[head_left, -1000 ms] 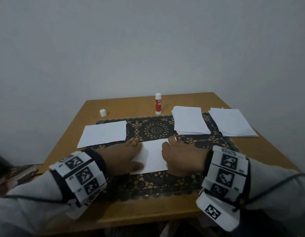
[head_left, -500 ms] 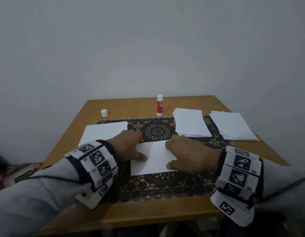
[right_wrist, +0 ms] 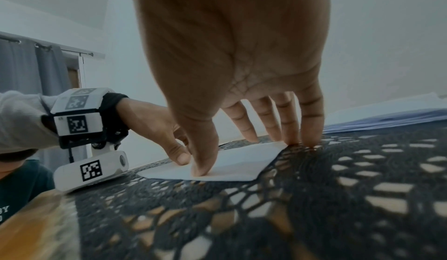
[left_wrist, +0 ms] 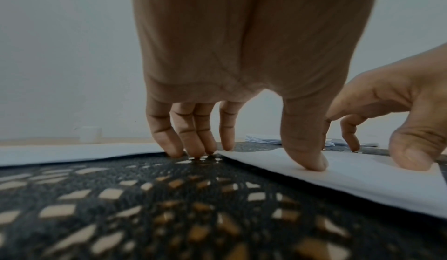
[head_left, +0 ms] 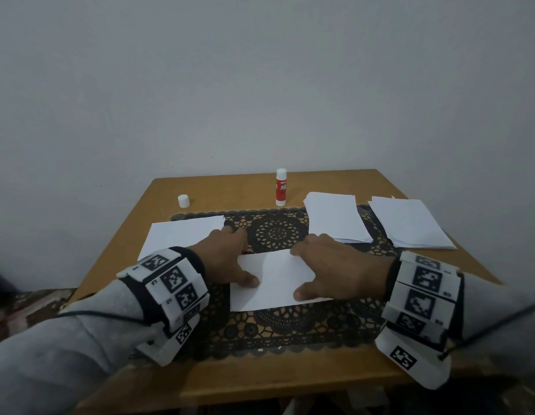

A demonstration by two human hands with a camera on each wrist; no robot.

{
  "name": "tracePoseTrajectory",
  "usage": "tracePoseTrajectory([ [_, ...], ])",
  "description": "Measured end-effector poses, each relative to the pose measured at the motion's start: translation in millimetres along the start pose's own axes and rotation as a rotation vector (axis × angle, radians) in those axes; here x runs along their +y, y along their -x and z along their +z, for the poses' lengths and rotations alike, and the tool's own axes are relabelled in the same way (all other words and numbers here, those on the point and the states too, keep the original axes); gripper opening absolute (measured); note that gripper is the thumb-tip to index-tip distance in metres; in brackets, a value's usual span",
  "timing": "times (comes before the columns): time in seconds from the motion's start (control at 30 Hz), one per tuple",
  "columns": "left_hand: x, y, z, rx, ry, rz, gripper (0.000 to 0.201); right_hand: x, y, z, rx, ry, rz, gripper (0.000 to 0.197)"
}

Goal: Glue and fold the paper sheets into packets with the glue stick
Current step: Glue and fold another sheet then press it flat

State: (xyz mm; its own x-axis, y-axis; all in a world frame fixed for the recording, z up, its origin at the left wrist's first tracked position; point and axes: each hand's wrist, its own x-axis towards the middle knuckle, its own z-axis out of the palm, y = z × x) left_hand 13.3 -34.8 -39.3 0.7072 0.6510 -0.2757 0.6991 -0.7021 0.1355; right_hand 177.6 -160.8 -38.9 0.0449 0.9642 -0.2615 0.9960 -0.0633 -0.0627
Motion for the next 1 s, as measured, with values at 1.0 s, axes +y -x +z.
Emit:
tracePoseTrajectory([
  [1.0,-50,37,-51,0.6,0.837,-0.022,0.02,7,-25,-34,0.189,-1.069,-0.042,0.017],
])
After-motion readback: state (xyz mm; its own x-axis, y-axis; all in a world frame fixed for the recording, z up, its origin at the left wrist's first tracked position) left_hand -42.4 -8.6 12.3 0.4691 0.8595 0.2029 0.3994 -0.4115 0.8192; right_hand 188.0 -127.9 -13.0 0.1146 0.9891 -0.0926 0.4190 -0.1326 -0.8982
